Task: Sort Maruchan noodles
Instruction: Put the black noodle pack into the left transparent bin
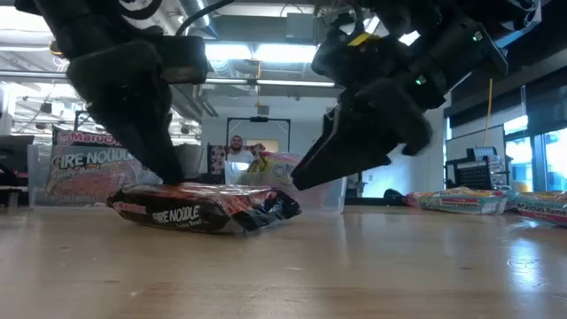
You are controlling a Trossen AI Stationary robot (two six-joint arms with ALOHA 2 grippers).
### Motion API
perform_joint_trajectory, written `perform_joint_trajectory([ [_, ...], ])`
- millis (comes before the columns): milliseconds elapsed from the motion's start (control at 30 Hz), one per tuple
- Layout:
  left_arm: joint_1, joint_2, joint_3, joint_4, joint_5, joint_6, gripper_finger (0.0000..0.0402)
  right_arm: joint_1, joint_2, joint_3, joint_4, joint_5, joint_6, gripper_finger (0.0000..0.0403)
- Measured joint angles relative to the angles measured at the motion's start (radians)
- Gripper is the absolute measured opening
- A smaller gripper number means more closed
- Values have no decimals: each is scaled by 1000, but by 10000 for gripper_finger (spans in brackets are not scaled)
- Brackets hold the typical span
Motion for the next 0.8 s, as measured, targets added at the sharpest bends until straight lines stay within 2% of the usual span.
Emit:
perform_joint_trajectory([
  [100,-17,49,3,72,-8,61,128,-1,-3,0,-8,56,22,293],
  [200,-27,94,6,146,-11,126,128,-1,-30,1,-4,3,66,303],
  [367,-42,154,6,268,-37,209,128,-14,-66,1,-32,-17,280,302],
  [533,-60,172,4,307,-86,233,128,-60,-50,1,-79,-176,520,301],
  [633,-69,174,3,316,-100,258,128,-83,-49,-17,-87,-256,578,301],
  [800,-82,175,1,330,-127,265,128,-112,-37,-67,31,-400,649,301],
])
